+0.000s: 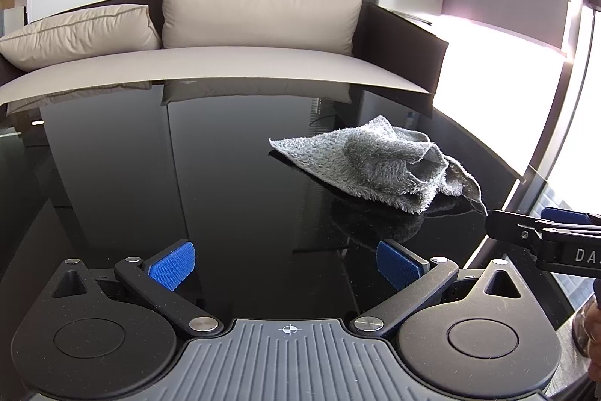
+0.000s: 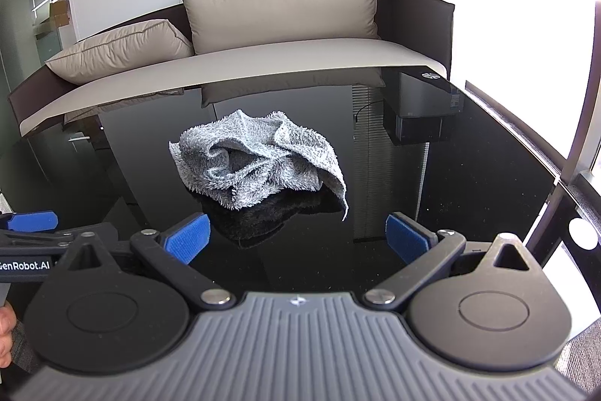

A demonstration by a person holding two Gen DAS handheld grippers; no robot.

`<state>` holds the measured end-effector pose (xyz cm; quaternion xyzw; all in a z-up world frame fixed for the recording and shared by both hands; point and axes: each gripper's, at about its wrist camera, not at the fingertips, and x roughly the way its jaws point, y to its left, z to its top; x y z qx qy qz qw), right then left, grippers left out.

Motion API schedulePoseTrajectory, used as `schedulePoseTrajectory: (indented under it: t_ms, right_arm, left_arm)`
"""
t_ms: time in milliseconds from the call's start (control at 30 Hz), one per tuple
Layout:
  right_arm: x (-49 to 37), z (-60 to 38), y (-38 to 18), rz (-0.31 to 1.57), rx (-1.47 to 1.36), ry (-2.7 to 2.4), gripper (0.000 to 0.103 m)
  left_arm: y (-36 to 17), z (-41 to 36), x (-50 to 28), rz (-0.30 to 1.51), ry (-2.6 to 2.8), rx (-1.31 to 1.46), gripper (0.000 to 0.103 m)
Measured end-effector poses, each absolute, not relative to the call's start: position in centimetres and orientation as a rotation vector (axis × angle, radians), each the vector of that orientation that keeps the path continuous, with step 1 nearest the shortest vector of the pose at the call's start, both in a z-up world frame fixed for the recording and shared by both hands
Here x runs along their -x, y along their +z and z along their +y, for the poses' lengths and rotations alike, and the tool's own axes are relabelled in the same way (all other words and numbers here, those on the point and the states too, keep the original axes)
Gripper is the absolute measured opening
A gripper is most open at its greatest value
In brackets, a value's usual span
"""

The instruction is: Fold towel

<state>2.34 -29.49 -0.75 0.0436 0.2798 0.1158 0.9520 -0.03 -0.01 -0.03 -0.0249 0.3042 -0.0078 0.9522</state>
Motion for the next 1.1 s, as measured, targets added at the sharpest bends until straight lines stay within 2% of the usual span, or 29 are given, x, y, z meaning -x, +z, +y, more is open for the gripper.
schedulePoseTrajectory:
  t_ms: [1100]
  right_arm:
    - [-2.36, -29.25, -0.84, 0.585, -0.081, 0.238, 0.102]
  left_arm:
    - [-0.10, -0.01, -0.12, 0.624, -0.017, 0.057, 0.102]
